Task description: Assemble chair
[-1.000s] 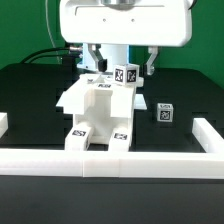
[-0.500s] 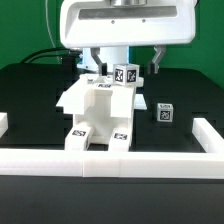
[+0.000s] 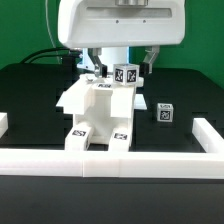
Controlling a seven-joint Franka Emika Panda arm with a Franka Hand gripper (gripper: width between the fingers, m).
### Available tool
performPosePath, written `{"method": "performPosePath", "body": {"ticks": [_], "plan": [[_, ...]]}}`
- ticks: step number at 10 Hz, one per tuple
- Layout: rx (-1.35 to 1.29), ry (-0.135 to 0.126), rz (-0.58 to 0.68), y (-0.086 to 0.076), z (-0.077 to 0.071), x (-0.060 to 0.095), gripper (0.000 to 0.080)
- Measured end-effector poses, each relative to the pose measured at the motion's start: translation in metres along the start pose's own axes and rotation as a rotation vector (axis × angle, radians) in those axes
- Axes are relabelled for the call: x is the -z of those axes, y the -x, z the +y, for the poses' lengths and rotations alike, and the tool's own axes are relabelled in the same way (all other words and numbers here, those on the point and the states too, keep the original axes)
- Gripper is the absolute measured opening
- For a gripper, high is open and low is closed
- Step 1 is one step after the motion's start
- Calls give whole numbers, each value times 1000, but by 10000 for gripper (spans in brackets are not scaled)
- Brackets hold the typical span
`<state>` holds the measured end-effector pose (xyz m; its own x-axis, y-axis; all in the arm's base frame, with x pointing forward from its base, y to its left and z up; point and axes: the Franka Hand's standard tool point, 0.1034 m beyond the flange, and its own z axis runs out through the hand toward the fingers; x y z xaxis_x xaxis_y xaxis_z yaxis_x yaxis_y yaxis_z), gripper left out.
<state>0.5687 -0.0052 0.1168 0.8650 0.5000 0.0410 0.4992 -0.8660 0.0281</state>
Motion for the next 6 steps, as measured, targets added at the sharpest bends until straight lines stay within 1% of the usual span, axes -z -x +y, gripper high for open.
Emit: {"method": "performPosePath", "body": {"ticks": [1,3,4,6], "plan": [[3,-1,-2,1,0,-1,649],[-5,-3,-6,2,-1,-3,379],[-5,-3,-6,2,0,-3,264],[-32,-3,-7,2,0,-4,266]]}}
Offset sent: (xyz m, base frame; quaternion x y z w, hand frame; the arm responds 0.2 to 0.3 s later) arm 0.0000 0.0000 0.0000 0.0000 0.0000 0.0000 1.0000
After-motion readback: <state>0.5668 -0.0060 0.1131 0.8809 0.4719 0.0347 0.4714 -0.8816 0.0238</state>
